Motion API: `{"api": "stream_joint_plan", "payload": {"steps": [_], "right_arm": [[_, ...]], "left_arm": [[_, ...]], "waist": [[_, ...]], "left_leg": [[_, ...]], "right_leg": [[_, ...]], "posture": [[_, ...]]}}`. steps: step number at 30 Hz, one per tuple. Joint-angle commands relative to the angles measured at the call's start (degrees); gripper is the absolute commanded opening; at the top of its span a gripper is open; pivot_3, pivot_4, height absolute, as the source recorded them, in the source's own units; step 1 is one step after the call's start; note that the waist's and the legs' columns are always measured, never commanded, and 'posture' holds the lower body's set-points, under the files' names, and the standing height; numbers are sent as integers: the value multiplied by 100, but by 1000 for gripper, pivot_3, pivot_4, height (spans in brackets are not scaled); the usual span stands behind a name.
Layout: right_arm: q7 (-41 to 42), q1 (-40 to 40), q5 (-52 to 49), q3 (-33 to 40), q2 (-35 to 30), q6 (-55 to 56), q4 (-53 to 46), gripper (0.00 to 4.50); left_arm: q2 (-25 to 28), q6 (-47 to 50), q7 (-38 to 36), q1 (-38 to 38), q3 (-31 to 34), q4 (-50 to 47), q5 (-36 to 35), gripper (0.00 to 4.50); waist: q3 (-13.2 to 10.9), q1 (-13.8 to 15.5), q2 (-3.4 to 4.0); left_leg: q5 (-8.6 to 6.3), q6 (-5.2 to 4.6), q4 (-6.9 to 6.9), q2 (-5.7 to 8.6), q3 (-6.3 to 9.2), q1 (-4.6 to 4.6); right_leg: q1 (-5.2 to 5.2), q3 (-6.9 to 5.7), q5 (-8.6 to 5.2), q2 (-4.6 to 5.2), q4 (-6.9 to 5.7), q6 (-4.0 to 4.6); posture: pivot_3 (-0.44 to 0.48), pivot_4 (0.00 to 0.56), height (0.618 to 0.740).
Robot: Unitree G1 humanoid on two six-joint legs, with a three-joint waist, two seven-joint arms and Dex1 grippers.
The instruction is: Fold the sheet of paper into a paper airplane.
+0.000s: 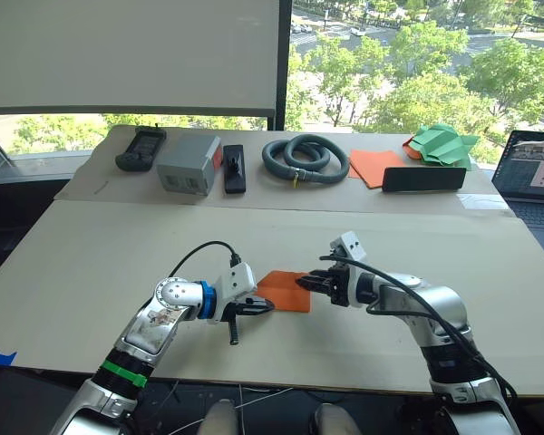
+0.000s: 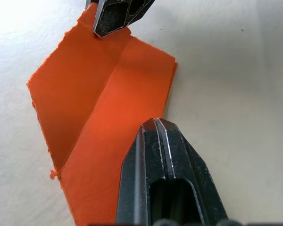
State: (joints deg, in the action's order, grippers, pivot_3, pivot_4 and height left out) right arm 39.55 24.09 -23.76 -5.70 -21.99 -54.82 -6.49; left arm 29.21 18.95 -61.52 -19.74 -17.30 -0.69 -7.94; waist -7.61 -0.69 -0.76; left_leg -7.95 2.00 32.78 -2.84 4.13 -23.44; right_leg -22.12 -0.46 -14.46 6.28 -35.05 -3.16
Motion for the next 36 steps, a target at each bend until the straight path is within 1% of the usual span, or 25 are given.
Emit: {"api": "stream_joint_plan", "payload": {"steps": [1,4,11,13,14,16,19,23,28,36], "right_arm": [[108,-27,45,-89,-80,406,-231,17],[208,-126,188,-301,-172,781,-355,17],[620,-571,834,-905,-508,2458,-762,17],[719,-698,1065,-1080,-602,2946,-843,17],[763,-761,1348,-1278,-719,3293,-818,17],[806,-833,1634,-1505,-803,3653,-828,17],[844,-864,1635,-1550,-723,3894,-960,17],[936,-926,2069,-1800,-864,4457,-900,17],[1026,-992,2359,-1982,-903,4794,-889,17],[874,-1000,3326,-2330,-1058,5631,-686,17]], "left_arm": [[47,37,-27,-10,37,-226,-91,0],[63,151,-57,-8,87,-231,-181,0],[145,390,-115,-83,291,-84,-430,0],[183,385,-120,-96,326,-21,-441,0],[207,368,-132,-100,344,8,-440,0],[250,346,-131,-105,371,20,-428,0],[312,354,-150,-67,391,-39,-445,0],[382,344,-160,-8,417,-60,-445,0],[518,386,-155,80,513,-154,-503,0],[1055,671,-206,403,1133,-480,-852,0]], "waist": [[0,1,0],[0,1,0],[0,0,0],[0,0,0],[0,0,0],[0,0,-1],[-1,2,-1],[0,3,-1],[0,4,-1],[-1,1,-2]], "left_leg": [[0,0,0,0,0,-1],[0,0,0,0,0,-1],[-1,1,0,0,0,1],[-1,1,0,0,0,2],[-1,2,0,0,0,4],[-2,2,0,0,0,4],[-8,14,0,0,0,3],[-9,14,0,0,0,5],[-9,15,0,0,0,5],[-23,38,-1,-1,0,10]], "right_leg": [[-1,0,0,0,0,0],[0,0,0,0,1,0],[-1,0,0,0,1,0],[0,0,0,0,1,0],[0,0,0,0,2,0],[0,0,0,0,2,-1],[-1,0,-1,0,3,0],[1,0,0,0,3,0],[1,0,0,0,3,0],[0,0,-1,0,2,0]], "posture": [[0,150,711],[0,150,711],[0,150,711],[0,150,711],[0,150,711],[0,150,711],[0,150,711],[0,150,711],[0,150,711],[0,150,711]]}}
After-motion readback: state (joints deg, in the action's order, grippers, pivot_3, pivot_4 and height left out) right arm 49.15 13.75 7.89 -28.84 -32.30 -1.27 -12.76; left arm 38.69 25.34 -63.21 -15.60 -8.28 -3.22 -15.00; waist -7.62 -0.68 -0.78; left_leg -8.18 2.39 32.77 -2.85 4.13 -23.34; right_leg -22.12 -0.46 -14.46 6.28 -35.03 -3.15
